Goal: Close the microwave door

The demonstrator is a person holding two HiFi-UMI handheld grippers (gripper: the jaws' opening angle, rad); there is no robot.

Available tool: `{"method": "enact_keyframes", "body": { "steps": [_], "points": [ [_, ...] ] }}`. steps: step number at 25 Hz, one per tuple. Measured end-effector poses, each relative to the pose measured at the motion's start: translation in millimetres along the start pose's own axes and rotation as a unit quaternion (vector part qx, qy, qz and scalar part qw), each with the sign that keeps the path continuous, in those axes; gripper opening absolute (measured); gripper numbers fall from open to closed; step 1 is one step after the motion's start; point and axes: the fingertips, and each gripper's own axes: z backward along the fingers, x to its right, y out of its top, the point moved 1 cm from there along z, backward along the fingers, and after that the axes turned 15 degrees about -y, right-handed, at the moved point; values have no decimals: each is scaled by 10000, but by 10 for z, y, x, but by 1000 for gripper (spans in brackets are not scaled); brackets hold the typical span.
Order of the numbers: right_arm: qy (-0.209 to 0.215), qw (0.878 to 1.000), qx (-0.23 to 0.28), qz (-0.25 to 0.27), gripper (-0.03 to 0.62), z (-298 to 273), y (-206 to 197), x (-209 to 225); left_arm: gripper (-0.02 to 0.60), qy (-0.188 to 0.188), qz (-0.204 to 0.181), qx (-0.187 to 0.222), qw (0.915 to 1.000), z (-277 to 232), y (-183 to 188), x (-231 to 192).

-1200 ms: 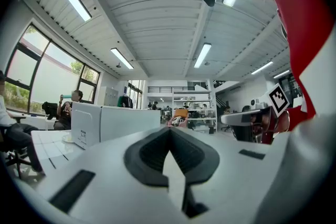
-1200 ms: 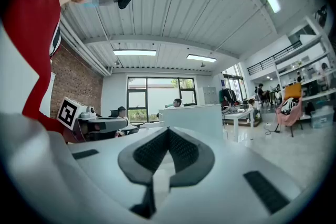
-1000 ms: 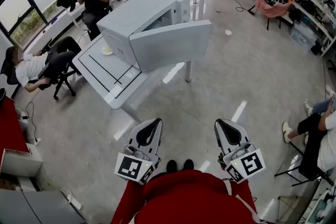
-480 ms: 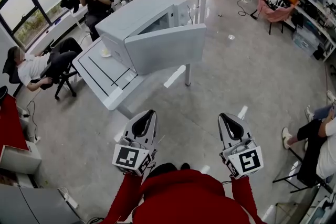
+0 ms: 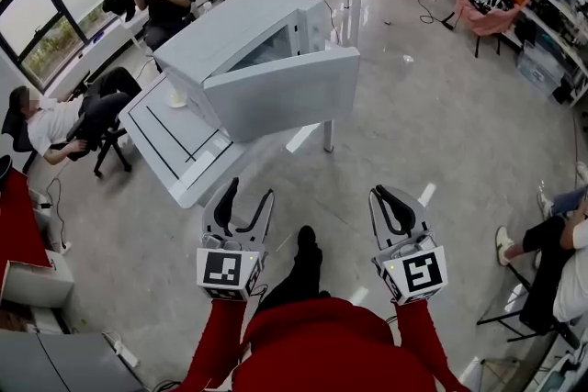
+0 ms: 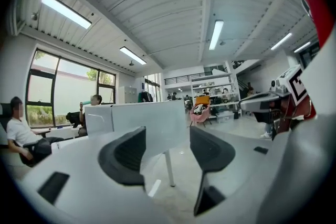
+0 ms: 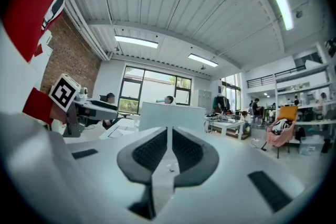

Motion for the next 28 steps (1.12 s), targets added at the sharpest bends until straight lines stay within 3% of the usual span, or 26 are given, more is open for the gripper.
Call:
{"method": "enact_keyframes", "body": {
  "steps": [1,3,4,8,10,12,15,20,22,28],
  "points": [
    [-87,10000,-9,-3,40,-124,1,41,268,107,-93,-41,9999,-57,-6,-94],
    [-158,9999,-17,-42,219,-400,9,108,312,369,-267,-134,9989,-170,-30,-322],
    [-152,9999,-24,-50,251,-553,11,133,331,522,-322,-197,9979,-224,-50,-454],
    [-105,9996,-194,-185,284,-1198,-18,234,357,893,-285,-125,9955,-474,-10,-889],
    [-155,9990,-351,-244,282,-1469,-50,295,357,676,-971,-228,9927,-654,115,-921],
    [-198,9984,-490,-205,286,-1701,-66,336,357,310,-1955,-638,9781,-831,238,-843],
    [-315,9971,-675,-148,300,-1990,-123,327,357,213,-2471,-973,9639,-1003,253,-775],
    [-705,9932,-929,-44,324,-2268,-339,417,357,319,-3394,-938,9354,-1189,414,-873],
    [-747,9920,-1009,-92,324,-2353,-402,451,357,249,-3686,-1017,9237,-1254,448,-933],
    [-417,9911,-1262,-20,322,-2516,-553,410,357,197,-4049,-1380,9037,-1422,354,-1023]
  ]
}}
